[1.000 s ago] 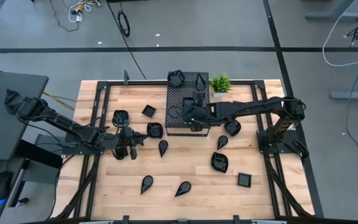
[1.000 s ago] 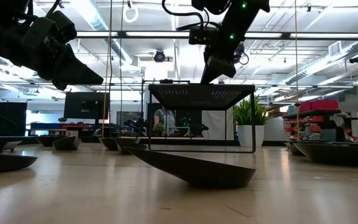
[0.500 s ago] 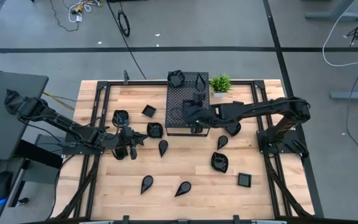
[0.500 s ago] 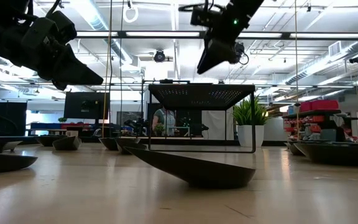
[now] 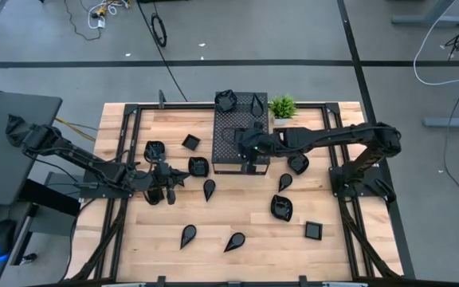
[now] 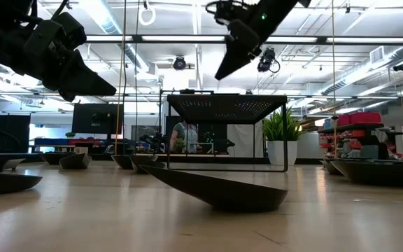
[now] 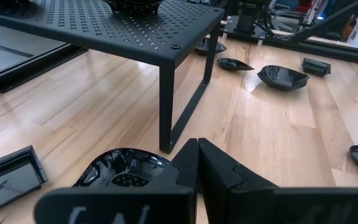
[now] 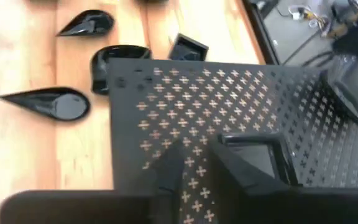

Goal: Pick & Place Mini shaped plates
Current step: Stack the black drop-shaped plate on top of the black drop-shaped plates on the shelf

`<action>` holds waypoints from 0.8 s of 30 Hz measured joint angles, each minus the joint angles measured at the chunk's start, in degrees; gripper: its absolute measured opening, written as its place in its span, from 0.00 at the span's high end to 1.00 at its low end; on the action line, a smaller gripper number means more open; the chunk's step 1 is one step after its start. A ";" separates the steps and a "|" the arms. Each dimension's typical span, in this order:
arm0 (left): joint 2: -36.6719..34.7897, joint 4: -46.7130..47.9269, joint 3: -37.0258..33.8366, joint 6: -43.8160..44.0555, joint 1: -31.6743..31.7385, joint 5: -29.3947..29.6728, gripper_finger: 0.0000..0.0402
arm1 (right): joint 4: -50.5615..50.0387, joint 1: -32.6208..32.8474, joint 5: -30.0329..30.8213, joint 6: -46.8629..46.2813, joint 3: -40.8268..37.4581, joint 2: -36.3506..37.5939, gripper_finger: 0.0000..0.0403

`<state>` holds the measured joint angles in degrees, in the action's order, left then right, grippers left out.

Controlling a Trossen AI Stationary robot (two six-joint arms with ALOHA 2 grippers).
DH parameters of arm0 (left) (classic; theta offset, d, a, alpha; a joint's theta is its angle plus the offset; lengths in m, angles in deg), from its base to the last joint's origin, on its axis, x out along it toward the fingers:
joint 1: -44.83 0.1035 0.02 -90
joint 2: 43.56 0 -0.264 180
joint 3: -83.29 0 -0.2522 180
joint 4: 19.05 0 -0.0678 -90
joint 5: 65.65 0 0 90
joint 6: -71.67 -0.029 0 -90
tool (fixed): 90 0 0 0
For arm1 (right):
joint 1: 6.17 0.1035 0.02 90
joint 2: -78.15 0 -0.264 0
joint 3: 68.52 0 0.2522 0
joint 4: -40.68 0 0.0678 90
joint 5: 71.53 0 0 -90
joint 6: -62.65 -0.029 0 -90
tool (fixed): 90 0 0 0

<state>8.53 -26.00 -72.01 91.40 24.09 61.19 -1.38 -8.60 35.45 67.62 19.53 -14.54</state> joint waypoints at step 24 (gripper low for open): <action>0.02 -0.02 0.00 0.00 0.05 0.63 0.96 | 2.68 -2.93 -0.44 -1.60 -5.26 -0.13 0.98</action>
<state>8.55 -26.02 -72.01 91.40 24.14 61.83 1.29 -11.53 35.01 66.02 14.27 -14.67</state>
